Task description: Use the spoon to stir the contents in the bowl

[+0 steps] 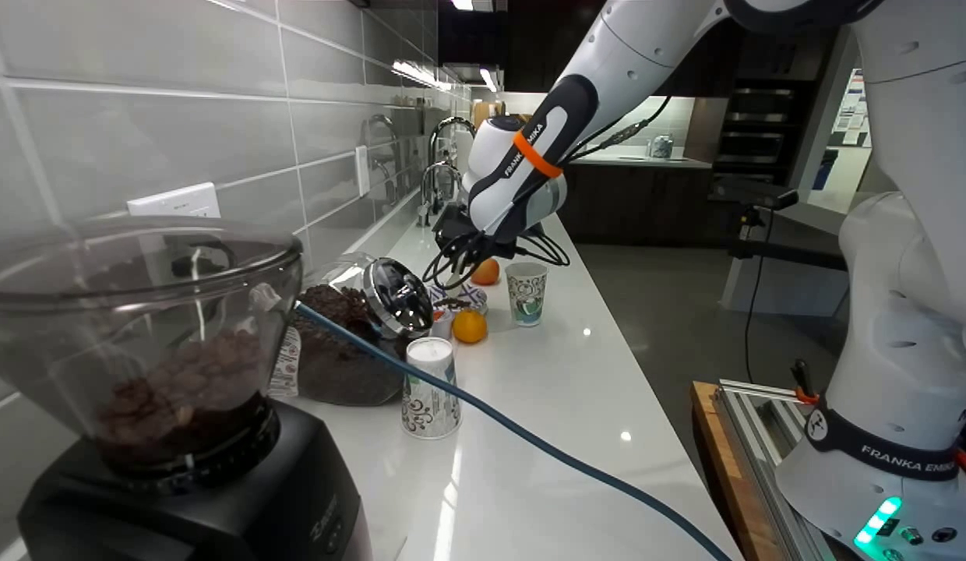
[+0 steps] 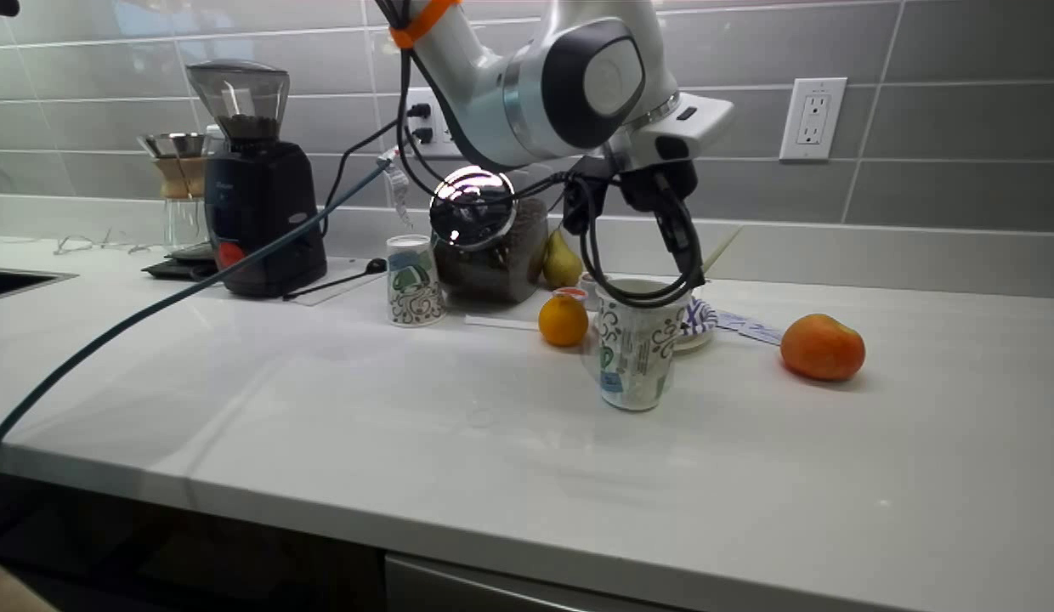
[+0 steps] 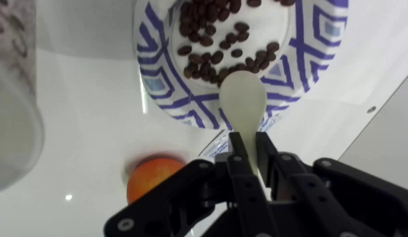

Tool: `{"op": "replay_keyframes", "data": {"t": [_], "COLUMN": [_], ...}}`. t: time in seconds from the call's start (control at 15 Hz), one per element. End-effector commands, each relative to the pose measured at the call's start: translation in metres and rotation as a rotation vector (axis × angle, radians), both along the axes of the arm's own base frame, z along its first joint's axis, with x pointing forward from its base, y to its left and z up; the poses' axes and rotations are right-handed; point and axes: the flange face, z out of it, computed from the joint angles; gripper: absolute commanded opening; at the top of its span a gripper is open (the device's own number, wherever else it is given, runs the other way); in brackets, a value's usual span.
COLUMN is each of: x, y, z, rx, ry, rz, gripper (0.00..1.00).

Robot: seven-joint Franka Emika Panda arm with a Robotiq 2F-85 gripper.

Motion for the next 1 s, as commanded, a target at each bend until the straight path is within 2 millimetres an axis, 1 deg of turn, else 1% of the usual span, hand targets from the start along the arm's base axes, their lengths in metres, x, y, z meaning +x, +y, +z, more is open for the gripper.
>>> {"op": "replay_keyframes", "data": {"t": [0.0, 0.13, 0.27, 0.33, 0.53, 0.67, 0.8, 0.93], "x": [-0.007, -0.009, -0.012, -0.013, -0.016, -0.020, -0.026, -0.034], "y": [-0.003, 0.006, 0.021, 0.032, 0.062, 0.077, 0.087, 0.094], "z": [0.030, 0.045, 0.061, 0.068, 0.081, 0.084, 0.083, 0.072], "rx": [-0.003, 0.046, 0.110, 0.143, 0.234, 0.307, 0.382, 0.461], "ry": [-0.015, -0.003, 0.041, 0.071, 0.173, 0.251, 0.337, 0.427], "rz": [-0.013, 0.015, 0.073, 0.117, 0.208, 0.259, 0.299, 0.327], "gripper": [0.04, 0.04, 0.04, 0.04, 0.04, 0.04, 0.04, 0.04]}}
